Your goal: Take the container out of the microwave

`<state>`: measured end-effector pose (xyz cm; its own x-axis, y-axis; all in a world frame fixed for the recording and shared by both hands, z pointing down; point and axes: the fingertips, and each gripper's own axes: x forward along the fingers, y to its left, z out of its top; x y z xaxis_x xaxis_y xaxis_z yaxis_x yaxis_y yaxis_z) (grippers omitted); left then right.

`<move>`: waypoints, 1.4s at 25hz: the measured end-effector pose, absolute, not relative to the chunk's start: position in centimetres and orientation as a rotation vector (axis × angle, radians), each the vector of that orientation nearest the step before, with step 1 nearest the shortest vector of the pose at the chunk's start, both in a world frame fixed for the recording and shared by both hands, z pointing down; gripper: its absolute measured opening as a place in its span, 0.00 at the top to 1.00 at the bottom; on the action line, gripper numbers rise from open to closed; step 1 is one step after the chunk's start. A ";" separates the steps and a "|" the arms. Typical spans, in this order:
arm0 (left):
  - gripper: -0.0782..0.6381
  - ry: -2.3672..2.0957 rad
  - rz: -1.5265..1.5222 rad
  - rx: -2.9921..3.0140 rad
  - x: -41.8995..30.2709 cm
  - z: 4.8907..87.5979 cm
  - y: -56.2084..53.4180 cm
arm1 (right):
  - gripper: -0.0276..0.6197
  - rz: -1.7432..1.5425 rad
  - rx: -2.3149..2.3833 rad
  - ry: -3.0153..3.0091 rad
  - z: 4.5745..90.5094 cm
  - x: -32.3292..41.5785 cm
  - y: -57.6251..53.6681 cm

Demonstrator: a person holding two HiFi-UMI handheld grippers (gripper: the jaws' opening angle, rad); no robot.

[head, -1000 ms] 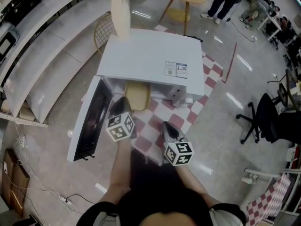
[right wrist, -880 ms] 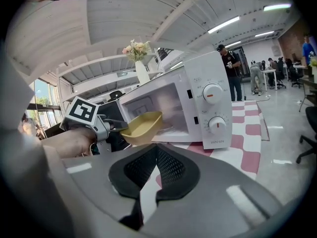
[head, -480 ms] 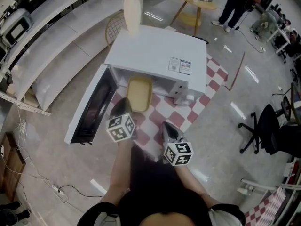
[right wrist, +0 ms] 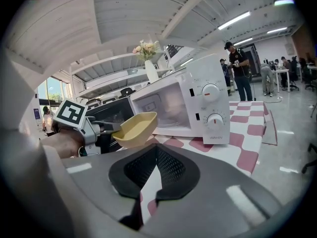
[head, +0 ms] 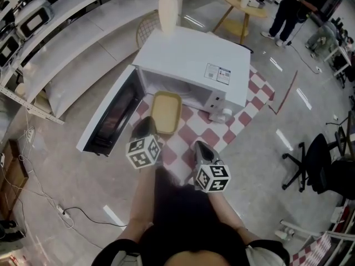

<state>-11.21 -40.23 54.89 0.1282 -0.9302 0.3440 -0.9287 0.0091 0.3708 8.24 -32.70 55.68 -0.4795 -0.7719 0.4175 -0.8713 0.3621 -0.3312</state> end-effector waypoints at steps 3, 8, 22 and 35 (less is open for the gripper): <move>0.85 -1.798 -0.011 1.898 -11.2 54.8 -39.1 | 0.96 0.767 1.486 -2.433 55.6 8.7 -32.8; 0.85 -1.798 -0.004 1.929 -10.8 54.3 -37.3 | 0.96 0.756 1.492 -2.449 54.9 9.2 -33.2; 0.85 -1.782 -0.036 2.010 -9.2 53.4 -32.9 | 0.96 0.716 1.529 -2.506 52.5 10.4 -33.1; 0.85 -1.841 -0.051 2.108 -10.0 52.1 -28.8 | 0.96 0.633 1.547 -2.555 50.7 11.0 -30.5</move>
